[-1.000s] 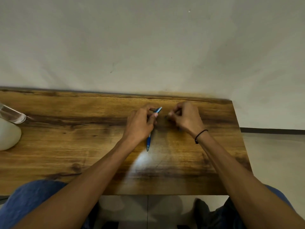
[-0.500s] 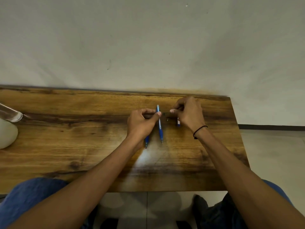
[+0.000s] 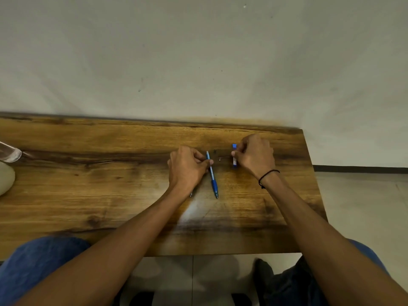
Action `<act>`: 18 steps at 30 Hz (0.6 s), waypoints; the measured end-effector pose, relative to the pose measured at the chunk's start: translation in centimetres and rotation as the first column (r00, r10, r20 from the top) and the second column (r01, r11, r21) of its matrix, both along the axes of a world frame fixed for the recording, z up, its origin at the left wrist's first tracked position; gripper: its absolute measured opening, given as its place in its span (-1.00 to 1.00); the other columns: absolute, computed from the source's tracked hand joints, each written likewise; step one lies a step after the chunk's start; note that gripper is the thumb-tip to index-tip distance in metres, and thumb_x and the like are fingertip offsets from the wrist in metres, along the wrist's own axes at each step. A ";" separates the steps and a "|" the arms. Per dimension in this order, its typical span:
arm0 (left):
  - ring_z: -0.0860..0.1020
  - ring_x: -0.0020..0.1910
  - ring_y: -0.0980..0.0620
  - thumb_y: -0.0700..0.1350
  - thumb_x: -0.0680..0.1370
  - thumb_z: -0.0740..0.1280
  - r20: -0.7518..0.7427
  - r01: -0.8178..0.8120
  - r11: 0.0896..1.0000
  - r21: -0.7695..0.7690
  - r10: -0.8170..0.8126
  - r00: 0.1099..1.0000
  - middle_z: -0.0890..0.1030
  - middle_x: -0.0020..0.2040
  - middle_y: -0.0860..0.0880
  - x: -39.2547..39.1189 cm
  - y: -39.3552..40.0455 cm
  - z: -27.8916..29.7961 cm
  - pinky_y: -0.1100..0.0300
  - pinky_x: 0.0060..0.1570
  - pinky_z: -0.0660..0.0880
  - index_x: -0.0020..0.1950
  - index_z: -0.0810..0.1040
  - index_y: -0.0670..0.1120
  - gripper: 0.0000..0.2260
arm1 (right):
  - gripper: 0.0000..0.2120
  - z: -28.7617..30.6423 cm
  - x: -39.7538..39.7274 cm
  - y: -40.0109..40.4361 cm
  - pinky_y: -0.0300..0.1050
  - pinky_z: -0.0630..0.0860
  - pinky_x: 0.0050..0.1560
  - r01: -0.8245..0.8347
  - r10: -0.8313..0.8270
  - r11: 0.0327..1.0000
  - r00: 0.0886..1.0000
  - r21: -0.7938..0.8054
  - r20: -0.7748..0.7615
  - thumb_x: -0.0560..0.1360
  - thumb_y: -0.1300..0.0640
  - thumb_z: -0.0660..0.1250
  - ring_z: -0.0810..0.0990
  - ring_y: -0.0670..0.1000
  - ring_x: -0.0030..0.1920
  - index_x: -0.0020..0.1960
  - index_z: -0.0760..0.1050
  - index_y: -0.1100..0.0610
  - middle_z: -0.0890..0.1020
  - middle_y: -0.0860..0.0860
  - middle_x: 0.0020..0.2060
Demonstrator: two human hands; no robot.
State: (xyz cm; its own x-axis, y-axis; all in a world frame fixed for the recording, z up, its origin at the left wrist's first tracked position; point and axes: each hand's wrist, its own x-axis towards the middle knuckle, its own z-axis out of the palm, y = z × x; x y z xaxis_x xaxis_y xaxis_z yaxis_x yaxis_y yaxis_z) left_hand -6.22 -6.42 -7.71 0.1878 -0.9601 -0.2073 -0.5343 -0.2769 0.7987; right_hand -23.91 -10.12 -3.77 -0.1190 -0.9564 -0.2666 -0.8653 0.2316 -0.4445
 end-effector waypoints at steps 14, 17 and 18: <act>0.72 -0.25 0.21 0.08 0.55 0.51 -0.137 -0.020 0.994 -0.109 0.005 0.991 0.75 -0.23 0.10 0.2 -1.0 1.5 0.08 -0.11 0.71 -0.10 0.73 0.03 -0.86 | -0.74 -0.2 1.2 0.4 0.05 0.52 -0.05 0.064 -0.066 0.997 0.997 -0.050 -0.039 0.45 -0.02 0.51 0.63 0.24 -0.01 -0.16 0.53 0.15 0.65 0.14 -0.11; 0.74 -0.08 0.12 0.15 0.56 0.48 -0.263 0.018 0.998 -0.061 -0.033 0.964 0.77 -0.10 0.08 0.2 -1.5 2.4 0.00 -0.05 0.71 0.04 0.76 0.01 -0.76 | -0.77 0.7 2.5 1.5 0.03 0.55 -0.08 0.042 -0.041 0.978 0.999 -0.205 0.010 0.44 -0.05 0.43 0.65 0.20 -0.13 -0.21 0.55 0.11 0.65 0.05 -0.26; 0.75 -0.06 0.09 0.13 0.56 0.49 -0.331 0.037 0.999 -0.033 -0.046 0.943 0.78 -0.08 0.06 0.2 -1.5 2.5 -0.01 -0.06 0.71 0.07 0.76 0.01 -0.77 | -0.76 0.9 3.0 1.9 0.00 0.53 -0.12 0.035 -0.031 0.967 0.999 -0.252 0.022 0.45 -0.08 0.41 0.65 0.19 -0.15 -0.21 0.56 0.09 0.66 0.02 -0.27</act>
